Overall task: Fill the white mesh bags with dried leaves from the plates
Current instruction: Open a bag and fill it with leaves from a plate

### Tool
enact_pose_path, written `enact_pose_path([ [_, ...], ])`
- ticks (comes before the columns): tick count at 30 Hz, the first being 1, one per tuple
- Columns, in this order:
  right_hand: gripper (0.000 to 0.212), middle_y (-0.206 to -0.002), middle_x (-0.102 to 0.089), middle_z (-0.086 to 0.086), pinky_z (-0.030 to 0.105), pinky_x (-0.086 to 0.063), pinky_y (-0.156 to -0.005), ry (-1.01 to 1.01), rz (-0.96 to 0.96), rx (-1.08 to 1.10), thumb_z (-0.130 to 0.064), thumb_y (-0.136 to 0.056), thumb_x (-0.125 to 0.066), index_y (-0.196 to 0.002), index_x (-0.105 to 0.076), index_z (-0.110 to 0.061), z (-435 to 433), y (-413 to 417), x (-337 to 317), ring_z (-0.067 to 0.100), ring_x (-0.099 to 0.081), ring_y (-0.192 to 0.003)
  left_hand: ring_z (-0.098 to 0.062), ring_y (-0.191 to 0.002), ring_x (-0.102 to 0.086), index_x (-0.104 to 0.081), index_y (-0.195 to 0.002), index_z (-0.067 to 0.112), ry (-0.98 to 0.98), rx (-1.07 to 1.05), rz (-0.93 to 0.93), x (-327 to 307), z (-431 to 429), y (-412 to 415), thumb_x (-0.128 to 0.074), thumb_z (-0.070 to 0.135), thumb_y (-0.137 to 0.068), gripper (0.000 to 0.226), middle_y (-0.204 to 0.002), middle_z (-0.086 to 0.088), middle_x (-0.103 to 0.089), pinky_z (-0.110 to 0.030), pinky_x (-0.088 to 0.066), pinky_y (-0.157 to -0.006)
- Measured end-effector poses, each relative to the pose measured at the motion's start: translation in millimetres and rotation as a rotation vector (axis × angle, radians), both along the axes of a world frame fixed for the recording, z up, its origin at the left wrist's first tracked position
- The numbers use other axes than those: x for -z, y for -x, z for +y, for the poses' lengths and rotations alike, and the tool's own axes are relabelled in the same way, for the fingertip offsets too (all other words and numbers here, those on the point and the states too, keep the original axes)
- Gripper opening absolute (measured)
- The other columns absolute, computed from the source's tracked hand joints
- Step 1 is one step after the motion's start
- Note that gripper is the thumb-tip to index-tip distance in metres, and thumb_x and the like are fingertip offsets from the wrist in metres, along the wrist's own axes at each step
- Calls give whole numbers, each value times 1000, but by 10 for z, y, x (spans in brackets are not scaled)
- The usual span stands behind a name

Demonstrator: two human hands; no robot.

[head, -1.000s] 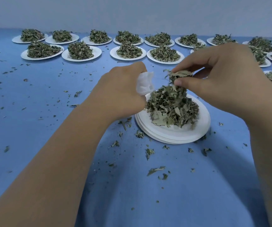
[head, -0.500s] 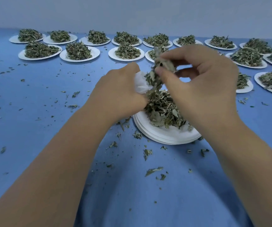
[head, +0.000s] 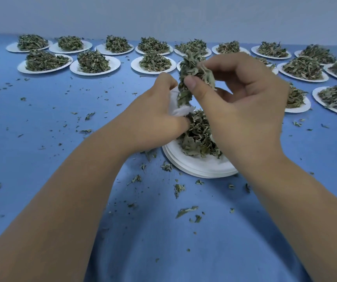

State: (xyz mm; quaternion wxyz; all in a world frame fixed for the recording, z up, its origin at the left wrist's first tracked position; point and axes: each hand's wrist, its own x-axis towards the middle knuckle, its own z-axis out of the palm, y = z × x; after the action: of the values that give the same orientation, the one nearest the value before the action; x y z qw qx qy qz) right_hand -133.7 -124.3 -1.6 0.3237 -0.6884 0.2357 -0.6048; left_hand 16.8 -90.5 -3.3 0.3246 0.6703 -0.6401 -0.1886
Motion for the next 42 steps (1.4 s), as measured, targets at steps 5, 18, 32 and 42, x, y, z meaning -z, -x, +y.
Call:
enact_pose_path([
  [5, 23, -92, -69, -10, 21, -56, -76, 30, 50, -18, -8, -83, -79, -92, -68, -25, -44, 42, 33, 9, -69, -94, 0, -44, -40, -38, -115, 24, 15, 6, 150, -47, 43, -17, -55, 35, -70, 49, -71, 5, -39, -15, -32, -41],
  [18, 19, -86, -74, -9, 30, -61, -72, 11, 322, -74, -10, -78, -82, -91, -71, -18, -74, 169, -23, 8, -73, -84, -6, -58, -44, -44, -76, 30, 152, -44, -254, 106, -76, -30, -66, 40, -78, 24, -69, 9, -48, -17, -32, -50],
  [32, 18, -98, -61, -14, 4, -37, -70, -170, 598, -217, -14, -84, -79, -88, -79, -32, -152, 260, -97, -10, -56, -71, -14, -62, -53, -56, -84, 18, 280, 39, -174, 103, 18, 91, -66, 19, -79, 11, -66, 2, -57, -34, -40, -56],
  [42, 45, -89, -67, -1, 37, -53, -74, -422, 706, -314, 1, -75, -74, -109, -53, -20, -289, 125, -199, 14, -65, -79, -23, -60, -55, -56, -98, 22, 349, 124, -306, 58, 80, 159, -59, 23, -69, 30, -68, 4, -58, -42, -47, -54],
])
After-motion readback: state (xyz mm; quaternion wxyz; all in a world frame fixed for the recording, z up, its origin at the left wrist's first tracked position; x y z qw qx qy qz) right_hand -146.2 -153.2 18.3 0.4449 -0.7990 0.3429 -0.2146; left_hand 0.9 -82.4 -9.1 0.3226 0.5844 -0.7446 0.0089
